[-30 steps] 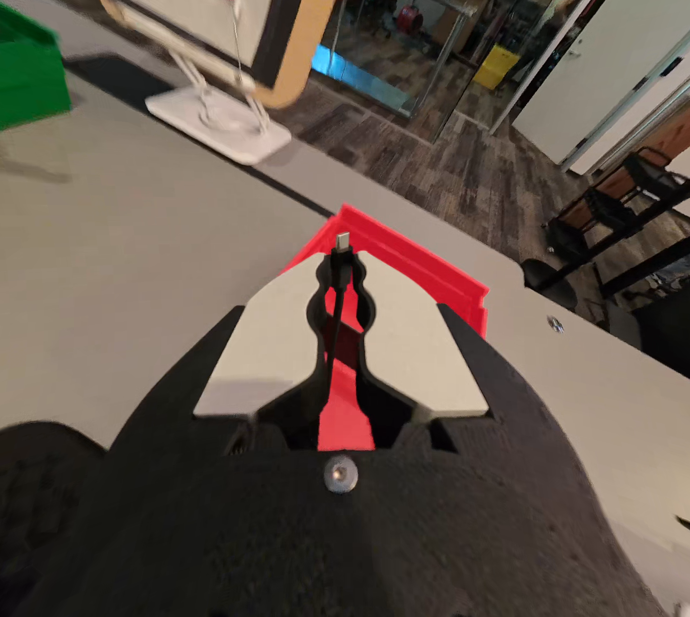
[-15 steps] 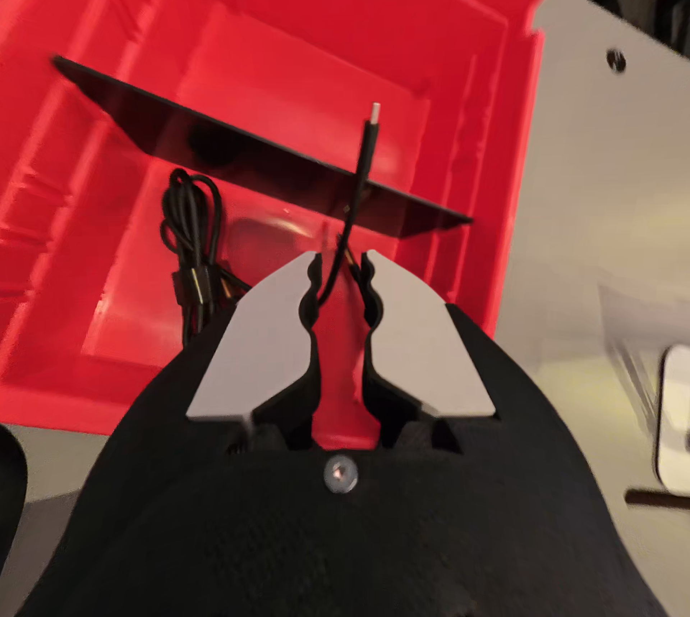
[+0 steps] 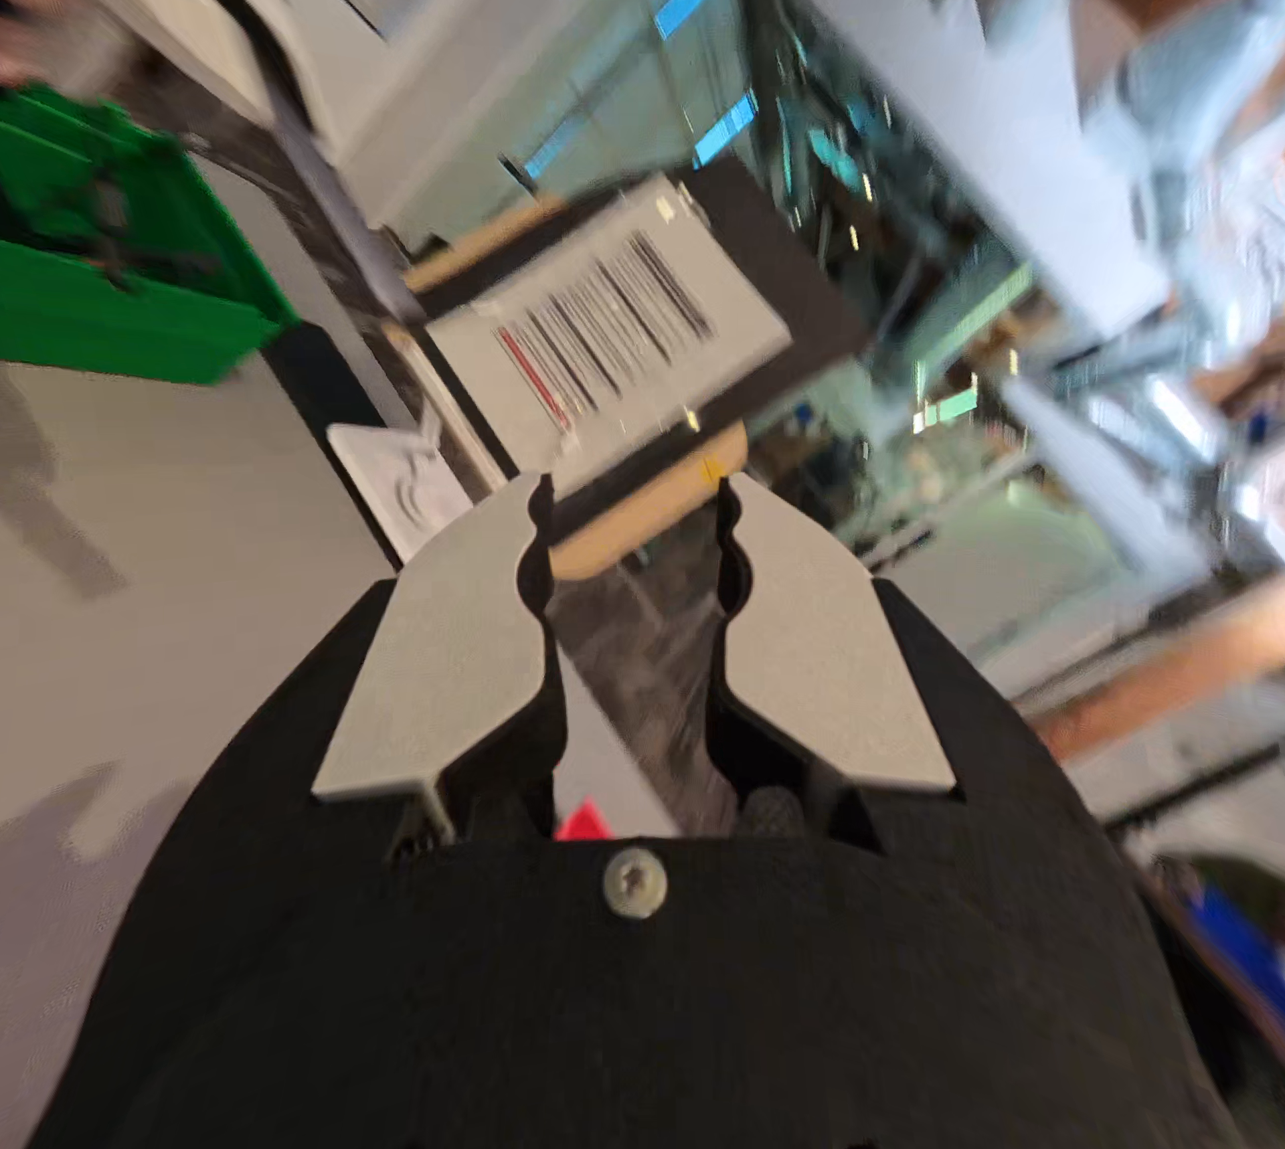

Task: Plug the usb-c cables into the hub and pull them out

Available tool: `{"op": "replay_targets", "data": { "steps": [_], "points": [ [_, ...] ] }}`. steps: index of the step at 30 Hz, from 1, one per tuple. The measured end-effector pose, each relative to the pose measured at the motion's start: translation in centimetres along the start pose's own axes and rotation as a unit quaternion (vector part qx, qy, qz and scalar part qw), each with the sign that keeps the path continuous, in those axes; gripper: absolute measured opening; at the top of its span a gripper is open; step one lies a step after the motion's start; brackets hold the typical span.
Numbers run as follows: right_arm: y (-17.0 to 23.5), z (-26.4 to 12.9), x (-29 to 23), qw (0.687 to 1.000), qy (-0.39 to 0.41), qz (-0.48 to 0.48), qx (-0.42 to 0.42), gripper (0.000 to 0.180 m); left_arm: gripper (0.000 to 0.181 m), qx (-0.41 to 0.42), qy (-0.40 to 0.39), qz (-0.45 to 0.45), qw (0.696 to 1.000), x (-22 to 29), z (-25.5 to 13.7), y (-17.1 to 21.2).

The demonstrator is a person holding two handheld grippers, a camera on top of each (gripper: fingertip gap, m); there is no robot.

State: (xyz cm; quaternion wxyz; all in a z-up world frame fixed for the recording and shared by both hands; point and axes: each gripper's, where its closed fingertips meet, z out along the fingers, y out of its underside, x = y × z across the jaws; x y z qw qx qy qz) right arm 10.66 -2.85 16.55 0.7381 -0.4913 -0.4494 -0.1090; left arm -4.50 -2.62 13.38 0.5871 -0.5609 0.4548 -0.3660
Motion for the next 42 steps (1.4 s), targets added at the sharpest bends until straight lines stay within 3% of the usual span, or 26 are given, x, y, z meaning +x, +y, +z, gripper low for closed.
{"op": "replay_targets", "data": {
  "steps": [1,4,8,12,14,15,18,20,24,31,36,42],
  "points": [
    [-1.9,1.1,-1.7,0.999,-0.017,-0.036,0.025,0.045,0.024,-0.006,-0.004,-0.003,1.000,-0.2,0.1,0.3],
    [-4.7,3.9,-6.4,0.989,-0.060,-0.121,0.052,0.043,0.024,-0.010,0.004,-0.010,1.000,0.1,0.5,0.5],
    [-4.7,6.7,-10.7,0.978,-0.103,-0.175,0.048,0.037,0.024,-0.009,0.019,-0.019,1.000,0.5,0.7,0.6],
    [-4.3,7.4,-10.5,0.970,-0.064,-0.229,0.042,0.020,0.024,-0.013,0.046,-0.036,0.998,1.1,0.9,0.8],
    [-4.8,6.9,-10.0,0.977,-0.074,-0.192,0.053,0.011,0.024,0.007,0.076,-0.057,0.995,1.7,0.8,0.3],
    [-4.9,6.7,-9.8,0.981,-0.084,-0.169,0.052,0.011,0.028,0.017,0.091,-0.070,0.993,1.9,0.7,0.0],
    [-3.6,6.1,-7.7,0.984,-0.062,-0.168,0.023,0.011,0.061,0.044,0.096,-0.098,0.989,1.7,0.3,-1.1],
    [-1.5,5.1,-4.8,0.985,-0.020,-0.169,-0.025,0.010,0.068,0.066,0.080,-0.105,0.989,1.2,-0.3,-1.9],
    [1.7,1.2,0.2,0.993,0.027,-0.106,-0.050,0.010,0.063,0.174,0.090,-0.126,0.972,1.0,-3.0,-5.4],
    [12.6,-7.8,7.7,0.960,0.150,-0.061,-0.228,0.010,0.056,0.163,0.079,-0.115,0.977,0.6,-3.8,-5.2],
    [21.6,-10.2,6.2,0.942,0.086,0.015,-0.325,0.010,0.056,0.141,0.090,-0.118,0.979,1.0,-2.9,-4.4],
    [28.7,-7.8,0.8,0.913,-0.068,0.074,-0.395,0.010,0.055,0.118,0.097,-0.120,0.981,1.2,-2.2,-3.5]
  ]
}}
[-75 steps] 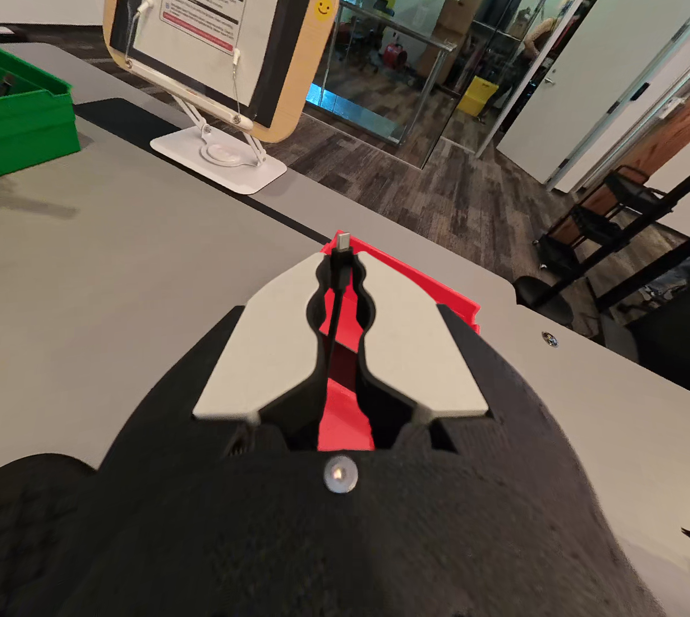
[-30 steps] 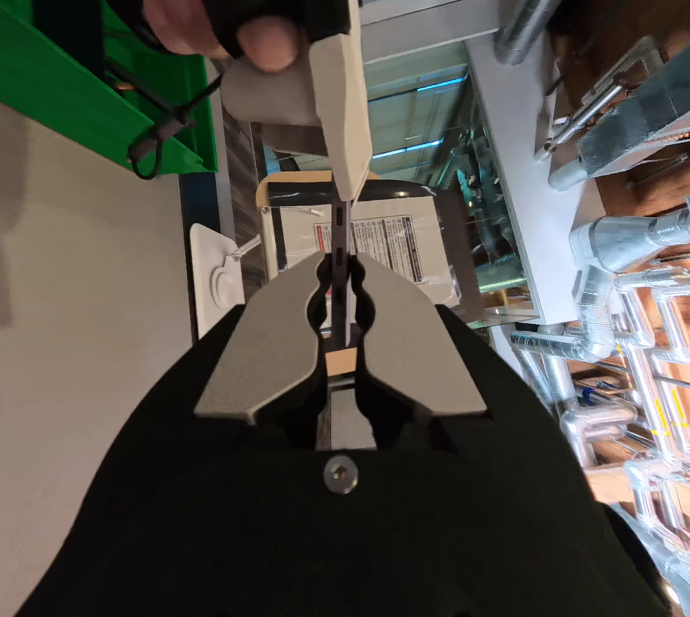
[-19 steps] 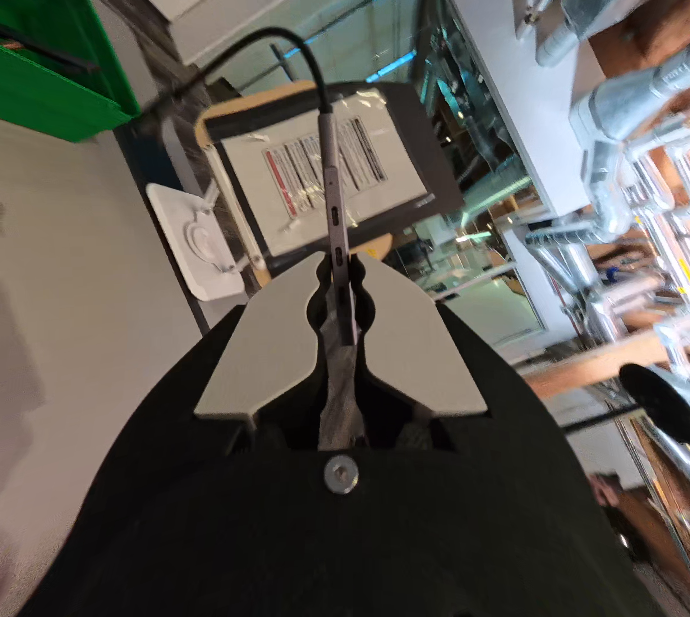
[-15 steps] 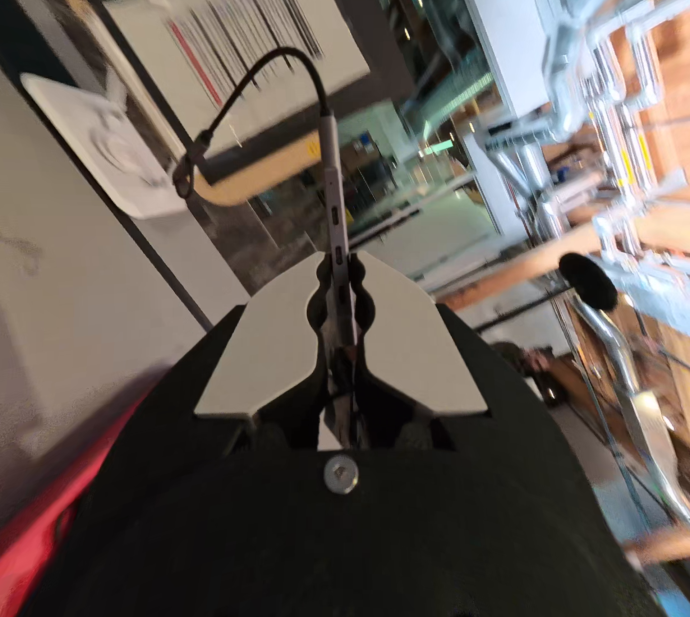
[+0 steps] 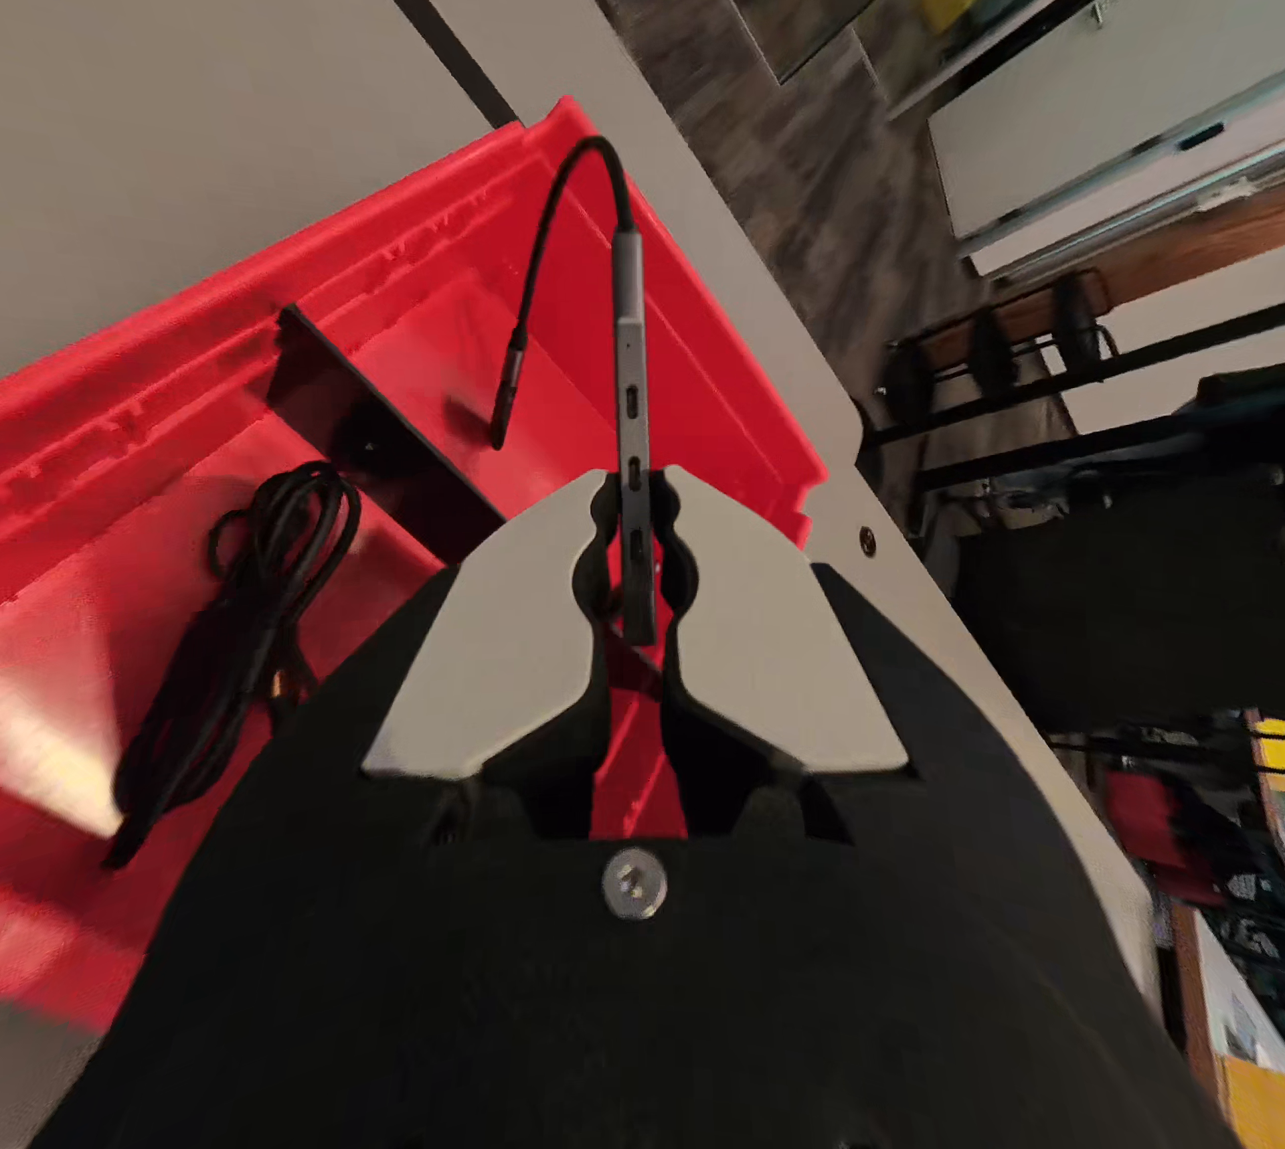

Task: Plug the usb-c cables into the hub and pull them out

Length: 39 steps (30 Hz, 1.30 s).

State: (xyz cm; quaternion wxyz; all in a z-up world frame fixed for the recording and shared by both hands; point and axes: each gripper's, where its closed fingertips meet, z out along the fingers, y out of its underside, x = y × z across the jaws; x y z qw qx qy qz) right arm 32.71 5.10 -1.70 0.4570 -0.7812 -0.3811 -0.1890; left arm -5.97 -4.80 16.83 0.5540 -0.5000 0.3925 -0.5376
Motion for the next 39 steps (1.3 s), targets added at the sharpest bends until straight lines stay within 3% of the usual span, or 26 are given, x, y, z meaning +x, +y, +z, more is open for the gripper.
{"op": "replay_targets", "data": {
  "steps": [4,9,15,19,22,26,28,32,39],
  "points": [
    [0.1,3.7,1.1,0.998,0.035,-0.034,-0.048,0.010,0.054,-0.001,-0.001,-0.002,1.000,-0.2,-0.1,0.1],
    [3.8,6.8,1.4,0.983,0.023,0.059,-0.175,0.015,0.053,0.000,-0.006,-0.006,1.000,-0.5,-0.4,0.1],
    [3.8,7.3,2.1,0.977,0.043,0.116,-0.174,0.036,0.053,-0.006,-0.009,-0.006,1.000,-0.6,-0.5,0.3],
    [0.2,2.7,5.5,0.971,0.105,0.206,-0.068,0.035,0.054,-0.033,-0.039,0.017,0.999,-1.1,-1.7,0.2],
    [-5.1,-3.8,8.4,0.953,0.180,0.234,0.068,0.036,0.054,-0.083,-0.170,0.076,0.979,-4.1,-5.5,-0.5],
    [-12.4,-12.4,9.0,0.905,0.198,0.254,0.277,0.035,0.051,-0.202,-0.426,0.161,0.867,-8.8,-15.3,-0.9],
    [-14.8,-15.6,8.7,0.874,0.182,0.271,0.359,0.031,0.049,-0.276,-0.476,0.152,0.821,-9.6,-19.2,0.4],
    [-17.1,-18.3,7.8,0.845,0.150,0.278,0.431,0.026,0.048,-0.344,-0.463,0.097,0.811,-11.3,-21.2,4.0],
    [-17.7,-16.8,7.0,0.869,0.141,0.260,0.397,0.027,0.050,-0.460,-0.422,0.042,0.780,-18.5,-22.6,13.6]
  ]
}}
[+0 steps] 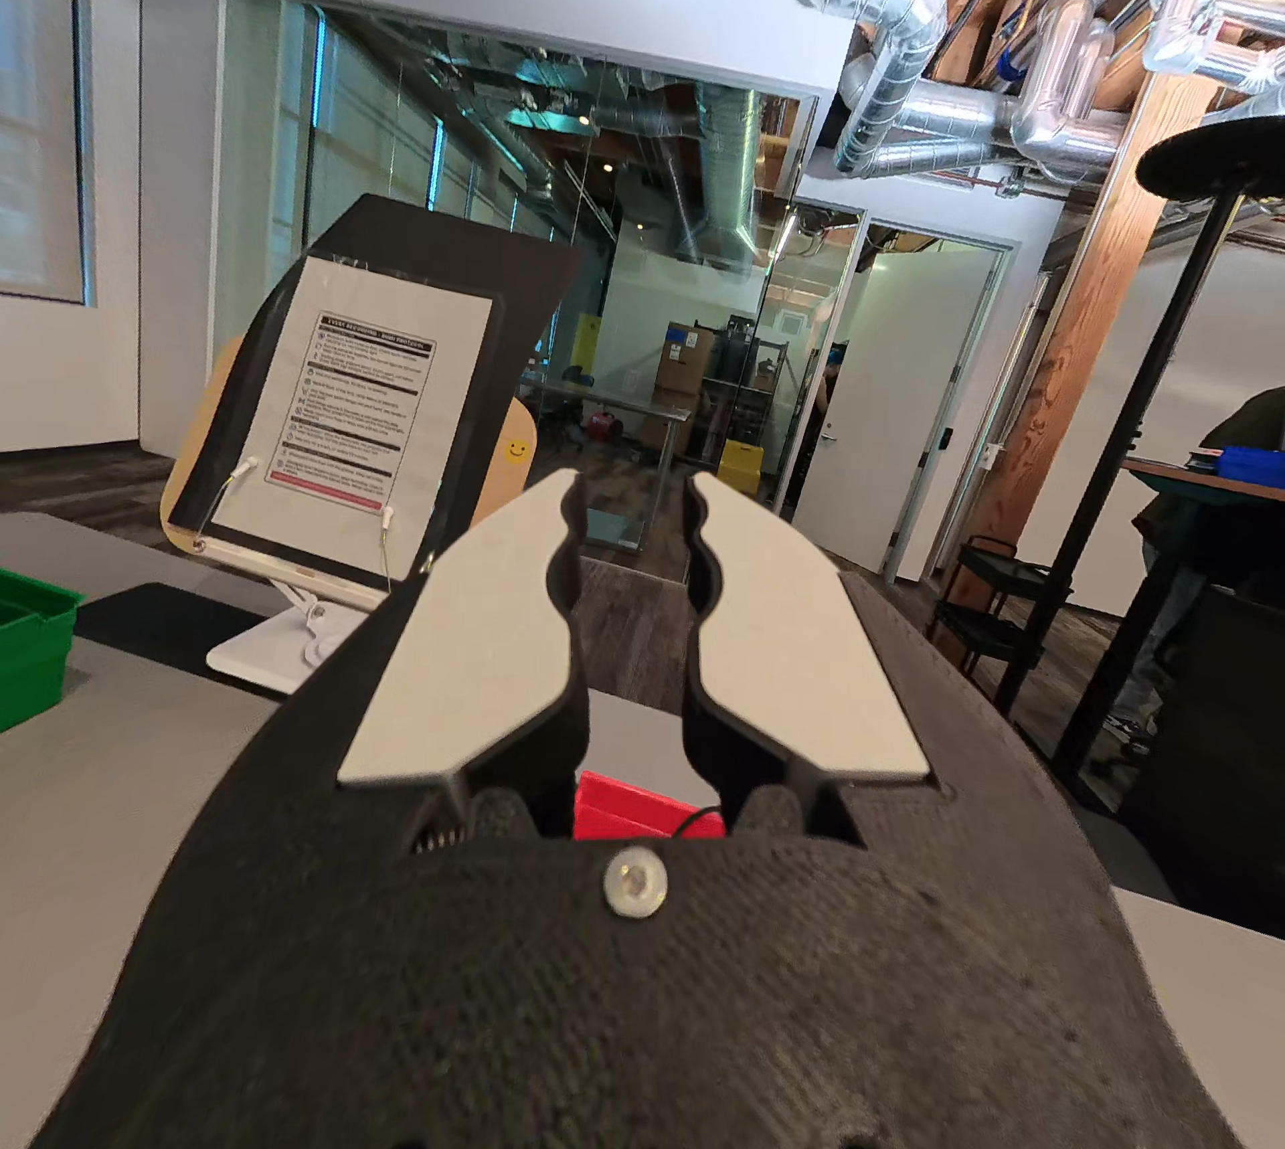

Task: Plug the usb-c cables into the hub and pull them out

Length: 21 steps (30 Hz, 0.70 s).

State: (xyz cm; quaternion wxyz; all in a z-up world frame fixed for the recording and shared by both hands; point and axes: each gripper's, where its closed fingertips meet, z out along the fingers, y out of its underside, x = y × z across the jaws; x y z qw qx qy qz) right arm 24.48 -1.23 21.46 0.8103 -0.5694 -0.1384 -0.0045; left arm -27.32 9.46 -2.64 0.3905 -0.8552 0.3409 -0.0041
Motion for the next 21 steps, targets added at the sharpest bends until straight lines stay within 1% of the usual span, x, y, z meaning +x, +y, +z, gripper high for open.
{"op": "replay_targets", "data": {
  "steps": [2,4,7,10,11,13,16,18,21],
  "points": [
    [0.3,0.3,-0.4,1.000,-0.005,-0.009,-0.010,0.027,0.052,-0.037,0.013,0.013,0.999,0.1,2.6,1.7],
    [0.5,0.7,-0.9,1.000,-0.011,-0.015,-0.015,0.027,0.053,-0.056,0.000,0.028,0.998,-0.3,4.3,2.6],
    [0.8,1.2,-1.7,0.999,-0.025,-0.022,-0.022,0.026,0.052,-0.046,-0.027,0.044,0.998,-0.7,5.6,2.1],
    [1.2,1.7,-2.6,0.998,-0.036,-0.036,-0.032,0.027,0.051,-0.049,-0.027,0.053,0.997,-0.5,6.7,2.2],
    [1.3,1.9,-2.8,0.998,-0.039,-0.039,-0.035,0.027,0.049,-0.062,-0.030,0.057,0.996,-0.5,7.0,2.6],
    [1.5,2.2,-3.4,0.997,-0.047,-0.045,-0.040,0.026,0.039,-0.071,-0.034,0.064,0.995,-0.5,7.5,3.0],
    [2.0,2.7,-4.4,0.995,-0.064,-0.057,-0.049,0.027,0.024,-0.055,-0.043,0.071,0.995,-1.0,7.2,2.6],
    [2.4,3.1,-4.9,0.994,-0.069,-0.068,-0.056,0.026,0.023,-0.039,-0.058,0.080,0.994,-1.6,5.9,1.8],
    [2.2,3.7,-5.9,0.992,-0.073,-0.088,-0.048,0.027,0.023,0.004,-0.114,0.091,0.989,-3.0,2.1,-0.5]
  ]
}}
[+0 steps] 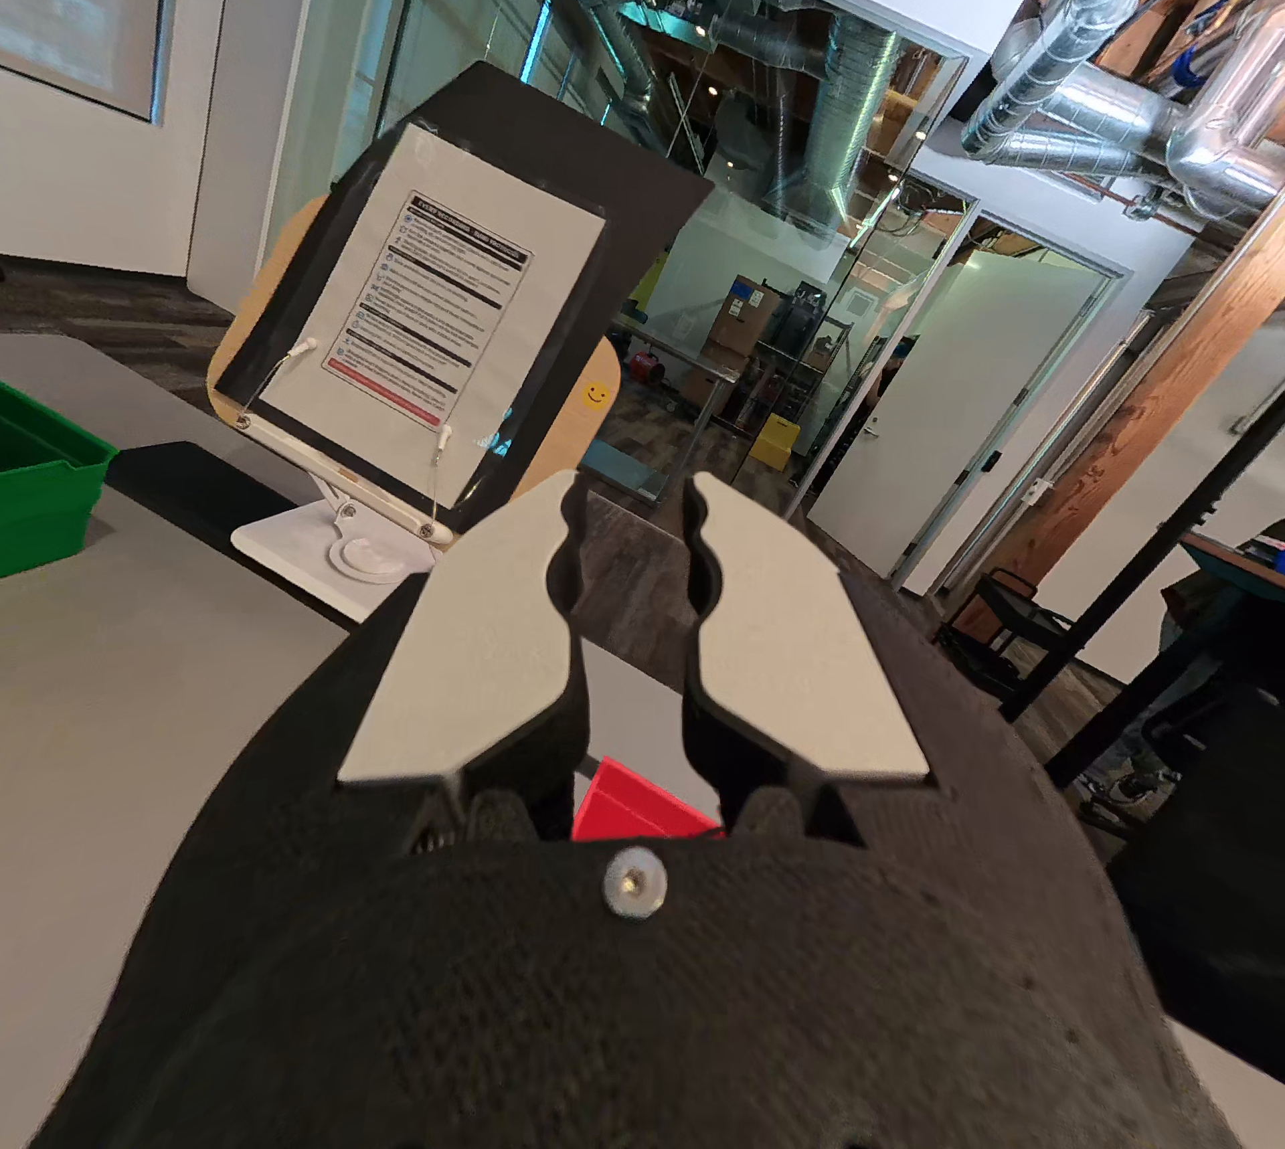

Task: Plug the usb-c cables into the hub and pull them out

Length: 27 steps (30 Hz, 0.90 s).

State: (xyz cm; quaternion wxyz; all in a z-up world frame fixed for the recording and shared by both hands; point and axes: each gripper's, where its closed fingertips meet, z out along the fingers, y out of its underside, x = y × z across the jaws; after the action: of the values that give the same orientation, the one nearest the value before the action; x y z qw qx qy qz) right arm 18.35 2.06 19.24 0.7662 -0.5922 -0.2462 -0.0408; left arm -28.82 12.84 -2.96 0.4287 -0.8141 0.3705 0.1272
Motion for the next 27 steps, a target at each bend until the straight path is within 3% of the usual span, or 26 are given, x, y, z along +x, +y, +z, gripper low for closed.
{"op": "replay_targets", "data": {
  "steps": [3,6,9,13,17,20,27],
  "points": [
    [-1.0,0.7,-1.6,1.000,-0.019,-0.009,0.022,0.026,0.023,0.079,-0.057,-0.015,0.995,-2.4,-4.9,-3.2],
    [-2.0,1.7,-4.3,0.997,-0.058,-0.011,0.046,0.026,0.023,0.211,-0.058,-0.056,0.974,-3.1,-10.8,-7.2],
    [-2.9,3.0,-8.1,0.992,-0.107,-0.022,0.068,0.027,0.023,0.358,-0.005,-0.088,0.929,-2.3,-16.8,-10.8],
    [-4.9,3.9,-15.7,0.967,-0.223,0.000,0.124,0.027,0.023,0.480,0.151,-0.105,0.858,1.3,-22.0,-14.2],
    [-6.9,2.7,-24.2,0.903,-0.374,0.067,0.201,0.029,0.023,0.535,0.307,-0.088,0.782,6.2,-24.7,-17.3],
    [-6.4,2.5,-28.0,0.876,-0.426,0.090,0.206,0.042,0.022,0.551,0.388,-0.083,0.734,9.2,-26.1,-19.1],
    [-7.2,1.8,-30.0,0.871,-0.427,0.088,0.227,0.049,0.023,0.553,0.443,-0.065,0.702,13.3,-27.3,-21.0]
  ]
}}
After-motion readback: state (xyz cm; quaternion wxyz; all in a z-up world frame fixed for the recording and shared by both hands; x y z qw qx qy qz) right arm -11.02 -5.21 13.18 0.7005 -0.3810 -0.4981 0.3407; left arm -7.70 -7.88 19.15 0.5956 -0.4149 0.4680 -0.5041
